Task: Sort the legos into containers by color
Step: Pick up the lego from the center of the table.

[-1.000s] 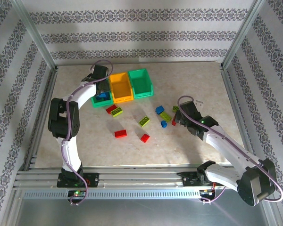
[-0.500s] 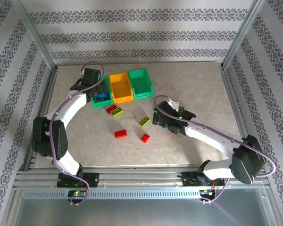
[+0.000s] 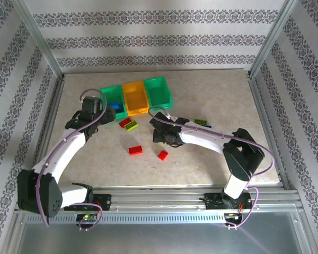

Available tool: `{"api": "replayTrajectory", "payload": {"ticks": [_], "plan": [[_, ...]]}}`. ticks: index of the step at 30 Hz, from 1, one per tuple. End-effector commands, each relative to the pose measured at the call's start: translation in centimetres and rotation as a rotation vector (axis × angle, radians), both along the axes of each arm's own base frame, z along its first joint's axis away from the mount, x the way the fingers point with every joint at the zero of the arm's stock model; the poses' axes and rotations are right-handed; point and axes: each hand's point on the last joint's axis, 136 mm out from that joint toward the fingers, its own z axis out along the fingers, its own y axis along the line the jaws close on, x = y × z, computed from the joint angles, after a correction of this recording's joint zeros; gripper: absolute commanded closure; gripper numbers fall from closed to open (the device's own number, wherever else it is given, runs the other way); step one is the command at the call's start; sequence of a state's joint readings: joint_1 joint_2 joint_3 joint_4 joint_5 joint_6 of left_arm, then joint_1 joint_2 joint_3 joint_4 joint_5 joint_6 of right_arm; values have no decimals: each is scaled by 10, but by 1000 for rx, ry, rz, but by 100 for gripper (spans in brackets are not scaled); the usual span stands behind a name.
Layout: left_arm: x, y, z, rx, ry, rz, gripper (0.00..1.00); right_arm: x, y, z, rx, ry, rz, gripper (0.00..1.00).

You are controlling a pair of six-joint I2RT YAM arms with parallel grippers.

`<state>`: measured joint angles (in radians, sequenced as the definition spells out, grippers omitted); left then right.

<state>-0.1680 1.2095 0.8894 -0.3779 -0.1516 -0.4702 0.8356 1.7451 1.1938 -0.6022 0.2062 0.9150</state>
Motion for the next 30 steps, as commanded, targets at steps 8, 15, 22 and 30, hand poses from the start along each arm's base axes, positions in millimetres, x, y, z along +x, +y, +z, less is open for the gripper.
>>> {"api": "replayTrajectory", "payload": {"ticks": [8, 15, 22, 30], "plan": [[-10, -5, 7, -108, -118, 10, 0, 19, 27, -22, 2, 57, -3, 15], [-8, -9, 0, -121, -101, 2, 0, 32, 21, -34, -14, 66, -19, 21], [-4, -13, -5, -138, -94, -10, 0, 43, 30, -43, -46, 72, 27, 31], [-3, -13, -8, -137, -87, -12, 0, 48, 45, -46, -69, 71, 119, 51]]}}
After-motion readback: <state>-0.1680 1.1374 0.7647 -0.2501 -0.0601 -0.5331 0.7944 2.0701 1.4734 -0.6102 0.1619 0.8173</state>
